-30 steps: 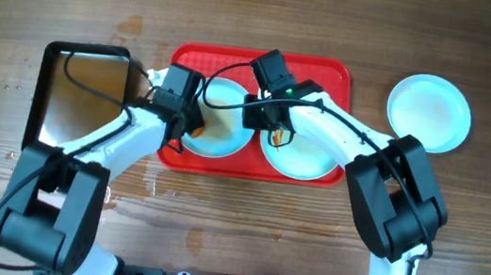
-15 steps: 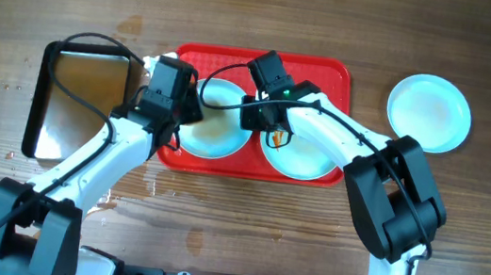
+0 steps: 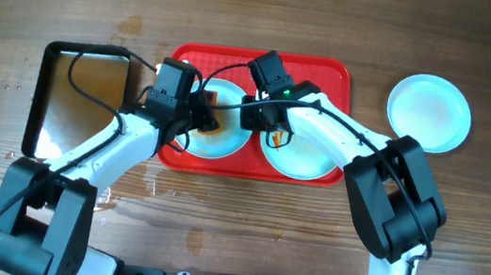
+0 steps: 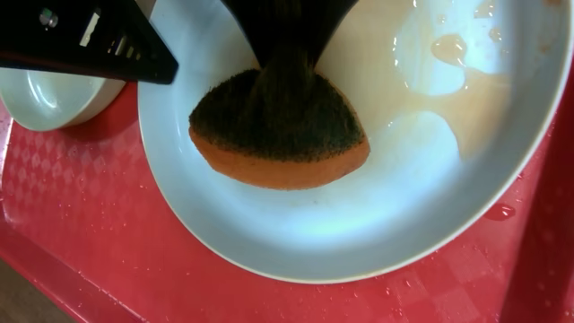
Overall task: Clean dirty plates on tray and stack at the side
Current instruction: 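Scrub the plate with the sponge while the right gripper holds its rim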
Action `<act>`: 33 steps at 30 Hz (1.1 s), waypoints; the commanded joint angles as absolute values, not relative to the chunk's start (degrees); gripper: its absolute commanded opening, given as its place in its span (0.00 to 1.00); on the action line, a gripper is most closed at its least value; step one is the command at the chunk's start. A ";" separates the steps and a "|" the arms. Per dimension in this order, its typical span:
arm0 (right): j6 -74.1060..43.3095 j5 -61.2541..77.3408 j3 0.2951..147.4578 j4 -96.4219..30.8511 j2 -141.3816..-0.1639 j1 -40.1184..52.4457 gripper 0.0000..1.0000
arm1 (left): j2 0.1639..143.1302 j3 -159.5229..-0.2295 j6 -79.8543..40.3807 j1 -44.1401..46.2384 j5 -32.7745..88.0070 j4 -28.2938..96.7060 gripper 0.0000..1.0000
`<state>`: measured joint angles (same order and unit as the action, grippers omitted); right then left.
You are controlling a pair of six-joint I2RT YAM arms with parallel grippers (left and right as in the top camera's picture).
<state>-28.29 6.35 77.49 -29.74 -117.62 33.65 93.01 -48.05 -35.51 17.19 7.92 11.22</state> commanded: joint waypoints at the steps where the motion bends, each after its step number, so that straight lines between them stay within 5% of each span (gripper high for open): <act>1: -28.67 6.00 77.52 -30.06 -116.77 33.36 0.04 | 93.58 -47.68 -36.51 17.04 9.17 10.92 0.04; 24: -28.49 5.98 77.52 -29.43 -116.77 33.36 0.04 | 98.56 -47.68 -39.88 19.70 9.47 8.47 0.04; 33: -28.47 5.98 77.52 -29.65 -116.77 33.36 0.05 | 100.31 -47.70 -31.64 19.59 -17.41 14.66 0.04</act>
